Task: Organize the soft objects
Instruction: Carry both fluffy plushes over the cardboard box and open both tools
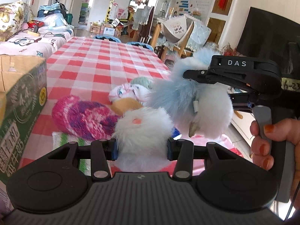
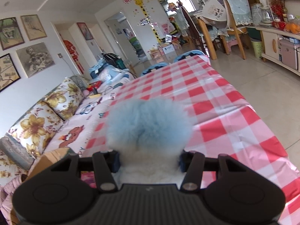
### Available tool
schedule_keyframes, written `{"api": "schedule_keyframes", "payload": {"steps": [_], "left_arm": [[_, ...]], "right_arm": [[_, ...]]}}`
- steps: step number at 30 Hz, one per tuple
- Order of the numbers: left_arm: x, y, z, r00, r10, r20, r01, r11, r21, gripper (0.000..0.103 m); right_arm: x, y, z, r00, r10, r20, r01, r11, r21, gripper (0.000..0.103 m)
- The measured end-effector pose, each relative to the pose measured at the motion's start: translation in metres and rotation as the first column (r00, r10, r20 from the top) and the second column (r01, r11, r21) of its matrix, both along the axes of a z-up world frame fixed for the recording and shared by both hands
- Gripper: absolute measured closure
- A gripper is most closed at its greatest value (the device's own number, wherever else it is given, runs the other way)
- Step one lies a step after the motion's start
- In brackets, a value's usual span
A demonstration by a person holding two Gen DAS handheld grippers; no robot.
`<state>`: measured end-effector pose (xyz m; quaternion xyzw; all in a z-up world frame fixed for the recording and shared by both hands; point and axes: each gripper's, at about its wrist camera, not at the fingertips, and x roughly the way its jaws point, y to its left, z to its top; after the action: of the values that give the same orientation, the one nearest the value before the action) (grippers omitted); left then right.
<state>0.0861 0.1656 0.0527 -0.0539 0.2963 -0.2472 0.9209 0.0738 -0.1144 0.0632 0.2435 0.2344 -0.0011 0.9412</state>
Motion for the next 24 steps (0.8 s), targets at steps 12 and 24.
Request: {"api": "schedule_keyframes", "payload": {"steps": [12,24], "left_arm": [[0.006,0.043,0.024,0.992,0.115,0.045,-0.111,0.989,-0.095,0.049],[0.012,0.093,0.039,0.969,0.242,0.046,-0.235,0.965,-0.119,0.048]], "right_arm": [[-0.002,0.038,0.029,0.992,0.076,0.096,-0.081,0.996,0.048,0.050],[0.022,0.108,0.054,0.961,0.228,0.158,-0.238,0.970,0.049,0.050]]}}
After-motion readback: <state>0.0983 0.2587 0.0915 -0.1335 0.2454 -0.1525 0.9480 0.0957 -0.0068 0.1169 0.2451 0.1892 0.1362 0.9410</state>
